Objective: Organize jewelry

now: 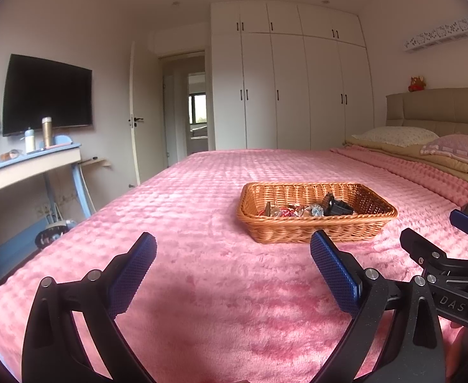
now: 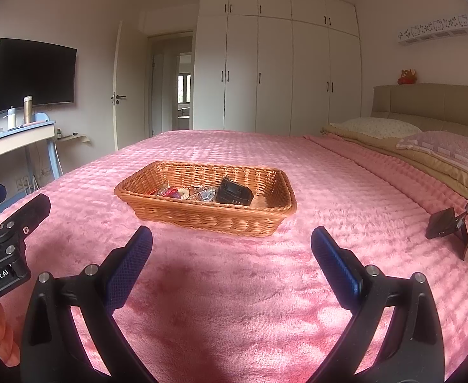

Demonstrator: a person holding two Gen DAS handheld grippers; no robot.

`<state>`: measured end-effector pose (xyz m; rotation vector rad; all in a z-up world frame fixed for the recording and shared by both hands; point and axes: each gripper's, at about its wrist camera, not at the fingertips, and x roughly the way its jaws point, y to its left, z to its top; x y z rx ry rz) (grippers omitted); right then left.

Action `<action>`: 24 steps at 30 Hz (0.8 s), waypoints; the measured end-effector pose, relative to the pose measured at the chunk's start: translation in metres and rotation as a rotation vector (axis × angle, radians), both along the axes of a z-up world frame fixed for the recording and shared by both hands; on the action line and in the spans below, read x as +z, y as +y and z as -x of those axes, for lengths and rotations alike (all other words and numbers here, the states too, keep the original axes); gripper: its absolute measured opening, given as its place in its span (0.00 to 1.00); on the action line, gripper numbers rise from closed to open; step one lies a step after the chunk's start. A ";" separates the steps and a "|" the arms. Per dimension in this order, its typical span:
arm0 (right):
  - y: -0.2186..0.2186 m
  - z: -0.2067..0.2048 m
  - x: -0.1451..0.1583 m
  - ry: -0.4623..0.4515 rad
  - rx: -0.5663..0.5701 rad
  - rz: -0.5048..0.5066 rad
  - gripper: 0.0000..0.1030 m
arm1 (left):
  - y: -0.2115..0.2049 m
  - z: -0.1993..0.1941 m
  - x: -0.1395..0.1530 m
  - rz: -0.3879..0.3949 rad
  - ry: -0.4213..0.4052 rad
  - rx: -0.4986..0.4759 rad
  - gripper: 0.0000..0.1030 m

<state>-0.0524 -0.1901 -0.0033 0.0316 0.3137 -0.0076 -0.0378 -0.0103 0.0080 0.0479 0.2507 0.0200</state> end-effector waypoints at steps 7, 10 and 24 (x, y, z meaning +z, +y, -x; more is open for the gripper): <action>0.000 0.000 0.000 0.001 0.001 0.001 0.92 | 0.000 0.000 0.000 0.001 0.002 -0.004 0.91; 0.000 0.000 0.000 0.001 0.001 0.002 0.92 | -0.001 -0.001 0.000 -0.002 0.004 -0.006 0.91; 0.002 -0.001 -0.002 0.003 0.001 0.013 0.92 | -0.001 -0.002 -0.001 -0.001 0.010 -0.007 0.91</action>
